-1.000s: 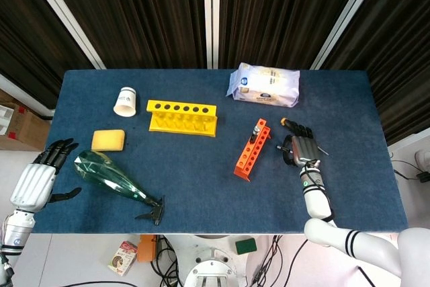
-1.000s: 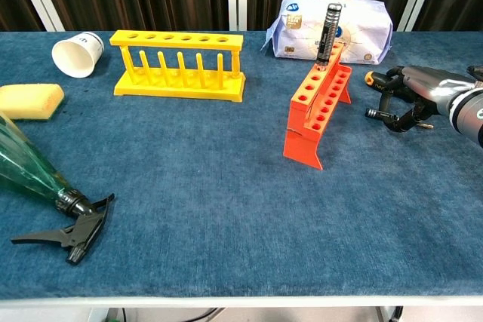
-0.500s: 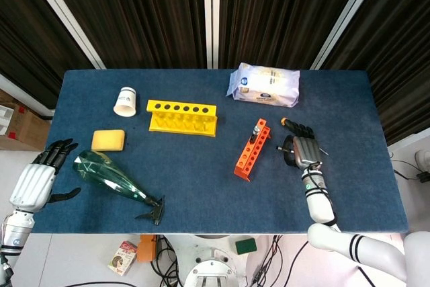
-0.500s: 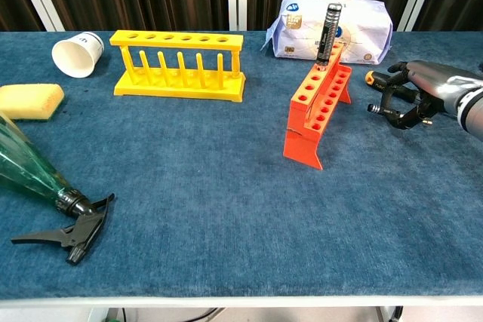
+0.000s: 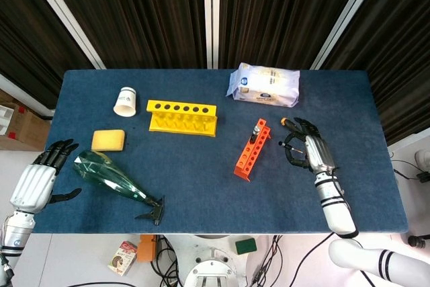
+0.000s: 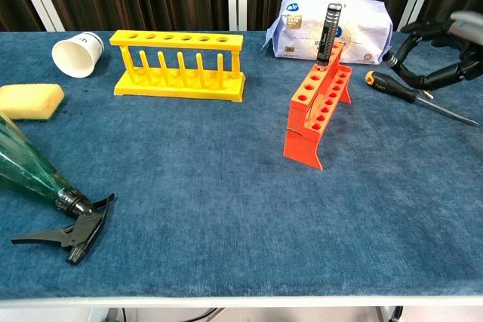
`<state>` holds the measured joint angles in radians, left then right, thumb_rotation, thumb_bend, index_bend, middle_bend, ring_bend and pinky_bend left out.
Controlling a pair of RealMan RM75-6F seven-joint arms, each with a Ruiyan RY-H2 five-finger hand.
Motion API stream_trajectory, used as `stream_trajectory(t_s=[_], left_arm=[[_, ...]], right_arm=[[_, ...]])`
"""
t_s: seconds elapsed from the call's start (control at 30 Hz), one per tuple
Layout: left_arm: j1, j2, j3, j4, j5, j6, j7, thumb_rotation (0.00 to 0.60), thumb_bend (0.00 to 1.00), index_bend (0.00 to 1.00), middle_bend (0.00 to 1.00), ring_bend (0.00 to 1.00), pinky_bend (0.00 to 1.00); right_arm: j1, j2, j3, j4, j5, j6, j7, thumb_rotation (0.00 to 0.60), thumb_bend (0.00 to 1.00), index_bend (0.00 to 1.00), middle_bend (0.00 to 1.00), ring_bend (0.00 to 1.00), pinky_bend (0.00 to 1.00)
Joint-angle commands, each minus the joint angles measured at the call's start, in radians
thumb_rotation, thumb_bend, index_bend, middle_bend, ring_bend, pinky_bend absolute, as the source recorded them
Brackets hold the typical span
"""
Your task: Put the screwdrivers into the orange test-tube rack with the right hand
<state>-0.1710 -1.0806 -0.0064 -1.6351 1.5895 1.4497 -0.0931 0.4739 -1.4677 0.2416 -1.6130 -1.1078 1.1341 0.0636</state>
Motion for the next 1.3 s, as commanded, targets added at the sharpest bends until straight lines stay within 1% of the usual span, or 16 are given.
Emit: stream_trajectory(t_s=[0.03,0.17,0.23,0.27,0.33,0.47,0.67,0.87,1.03,1.3], left_arm=[[0.000,0.000,0.000,0.000,-0.001,-0.002,0.001,0.600,0.06,0.12,0.09,0.06,0.24],[-0.001,0.000,0.000,0.000,0.000,-0.005,0.001,0.600,0.06,0.12,0.09,0.06,0.24],[-0.001,0.001,0.000,0.000,0.000,-0.003,0.000,0.600,0.06,0.12,0.09,0.06,0.24],[-0.001,0.001,0.000,0.001,0.001,-0.003,-0.001,0.600,0.06,0.12,0.09,0.06,0.24],[-0.001,0.001,0.000,0.001,0.000,-0.004,-0.003,0.600,0.06,0.12,0.09,0.06,0.24],[-0.003,0.000,-0.001,0.003,-0.004,-0.009,-0.005,0.600,0.06,0.12,0.09,0.06,0.24],[-0.005,0.000,-0.003,0.005,-0.011,-0.015,-0.008,0.600,0.06,0.12,0.09,0.06,0.24],[-0.010,-0.001,-0.007,0.008,-0.020,-0.026,-0.008,0.600,0.06,0.12,0.09,0.06,0.24],[-0.012,-0.002,-0.008,0.010,-0.027,-0.033,-0.008,0.600,0.06,0.12,0.09,0.06,0.24],[-0.015,-0.003,-0.011,0.011,-0.036,-0.040,-0.007,0.600,0.06,0.12,0.09,0.06,0.24]], right_arm=[[-0.054,0.058,0.001,-0.080,-0.159,0.055,0.195,0.600,0.46,0.64,0.05,0.00,0.00],[-0.067,0.054,0.013,-0.082,-0.249,0.112,0.333,0.600,0.46,0.64,0.05,0.00,0.00],[-0.065,0.039,0.027,-0.057,-0.274,0.133,0.400,0.600,0.46,0.64,0.05,0.00,0.00],[-0.060,0.025,0.038,-0.038,-0.282,0.140,0.454,0.600,0.45,0.65,0.05,0.00,0.00],[-0.048,-0.001,0.058,0.000,-0.277,0.134,0.553,0.600,0.45,0.65,0.05,0.00,0.00],[-0.005,-0.044,0.090,0.081,-0.235,0.069,0.671,0.600,0.44,0.66,0.05,0.00,0.00],[0.071,-0.103,0.142,0.192,-0.167,-0.038,0.756,0.600,0.43,0.67,0.06,0.00,0.00],[0.124,-0.125,0.174,0.256,-0.113,-0.142,0.822,0.600,0.43,0.67,0.06,0.00,0.00],[0.156,-0.142,0.185,0.309,-0.093,-0.206,0.866,0.600,0.43,0.68,0.07,0.00,0.00],[0.201,-0.177,0.194,0.378,-0.097,-0.258,0.909,0.600,0.42,0.68,0.07,0.00,0.00]])
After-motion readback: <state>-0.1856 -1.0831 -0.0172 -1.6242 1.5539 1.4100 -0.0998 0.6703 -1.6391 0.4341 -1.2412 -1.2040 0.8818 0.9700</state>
